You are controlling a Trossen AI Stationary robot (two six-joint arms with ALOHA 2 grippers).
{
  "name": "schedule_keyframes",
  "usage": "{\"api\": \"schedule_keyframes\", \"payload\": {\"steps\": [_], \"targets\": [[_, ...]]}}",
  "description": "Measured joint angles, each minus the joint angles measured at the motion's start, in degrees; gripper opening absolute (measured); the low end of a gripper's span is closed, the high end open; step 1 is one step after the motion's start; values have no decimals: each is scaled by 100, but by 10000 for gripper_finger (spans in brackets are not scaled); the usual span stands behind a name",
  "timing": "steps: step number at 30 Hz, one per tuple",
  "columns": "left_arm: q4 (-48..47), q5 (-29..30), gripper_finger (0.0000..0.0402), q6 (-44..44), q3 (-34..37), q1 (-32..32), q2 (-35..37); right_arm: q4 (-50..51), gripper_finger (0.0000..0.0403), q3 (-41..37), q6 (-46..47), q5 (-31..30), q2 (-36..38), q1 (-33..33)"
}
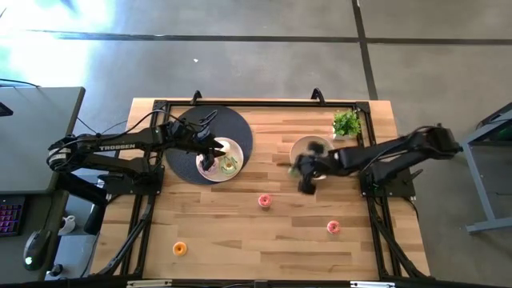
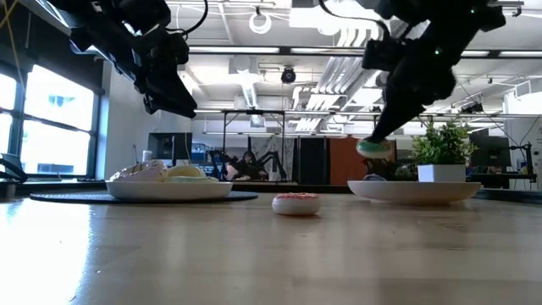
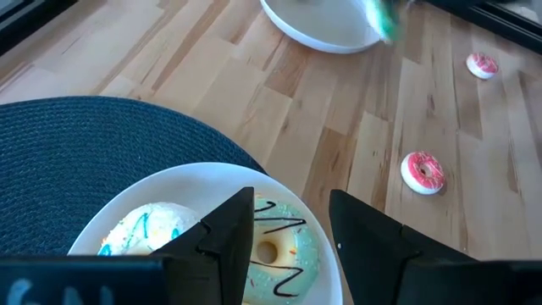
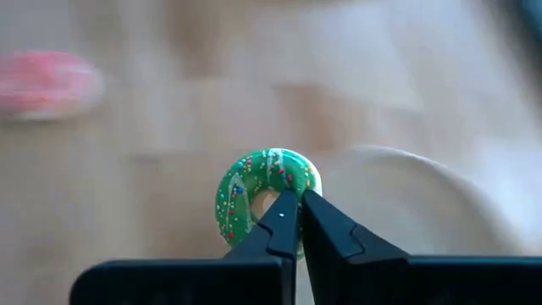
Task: Pick & Place donuts
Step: Put the small green donut on the right white plate, then put the right small pink donut on the right white plate
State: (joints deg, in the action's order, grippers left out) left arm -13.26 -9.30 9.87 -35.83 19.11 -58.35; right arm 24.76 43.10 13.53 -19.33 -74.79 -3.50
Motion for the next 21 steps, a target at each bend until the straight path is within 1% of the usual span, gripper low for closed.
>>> {"api": "schedule_keyframes", "payload": {"steps": [3, 5, 7, 11, 14, 17, 21], "targets": [[13, -2, 154, 0, 0, 0, 0, 378, 12, -136, 369, -928, 301, 374], [25, 2, 154, 0, 0, 0, 0, 327, 12, -356, 505, -1167, 373, 641], [27, 67, 154, 0, 0, 0, 0, 92, 11, -637, 556, -1099, 379, 877], [29, 167, 154, 2, 0, -2, 0, -792, 12, -1243, 325, -548, 376, 1236], [29, 172, 154, 2, 0, 0, 0, -1363, 22, -1453, 22, -572, 376, 1373], [29, 173, 154, 2, 0, -1, 0, -1525, 39, -1515, -207, -716, 376, 1512], [29, 267, 154, 2, 0, -2, 0, -1505, 69, -1516, -351, -430, 376, 1727]]}}
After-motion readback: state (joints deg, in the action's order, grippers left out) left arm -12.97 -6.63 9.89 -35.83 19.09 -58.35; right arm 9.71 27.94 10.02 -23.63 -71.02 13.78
